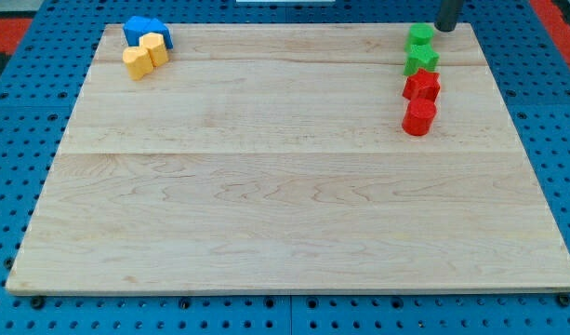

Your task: Arrange the green blocks and red blocks towards the right center of the board

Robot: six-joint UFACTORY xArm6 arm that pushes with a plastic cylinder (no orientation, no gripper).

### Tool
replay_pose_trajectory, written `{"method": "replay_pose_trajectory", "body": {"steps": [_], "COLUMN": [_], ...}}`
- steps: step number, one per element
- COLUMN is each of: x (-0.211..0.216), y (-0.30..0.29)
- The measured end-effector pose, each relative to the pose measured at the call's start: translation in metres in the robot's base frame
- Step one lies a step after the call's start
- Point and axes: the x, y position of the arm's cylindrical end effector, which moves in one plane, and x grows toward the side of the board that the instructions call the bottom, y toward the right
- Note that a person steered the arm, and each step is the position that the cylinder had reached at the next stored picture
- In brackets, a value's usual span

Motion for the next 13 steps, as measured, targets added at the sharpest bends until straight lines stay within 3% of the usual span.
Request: {"method": "replay_pose_trajectory", "body": {"steps": [2,7,8,9,10,11,13], "x": [-0.011,0.180,0.195,0.172,0.121,0.121,0.090], "y": [-0.029,-0.055,-0.055,-0.021,-0.025,-0.077,-0.115]}}
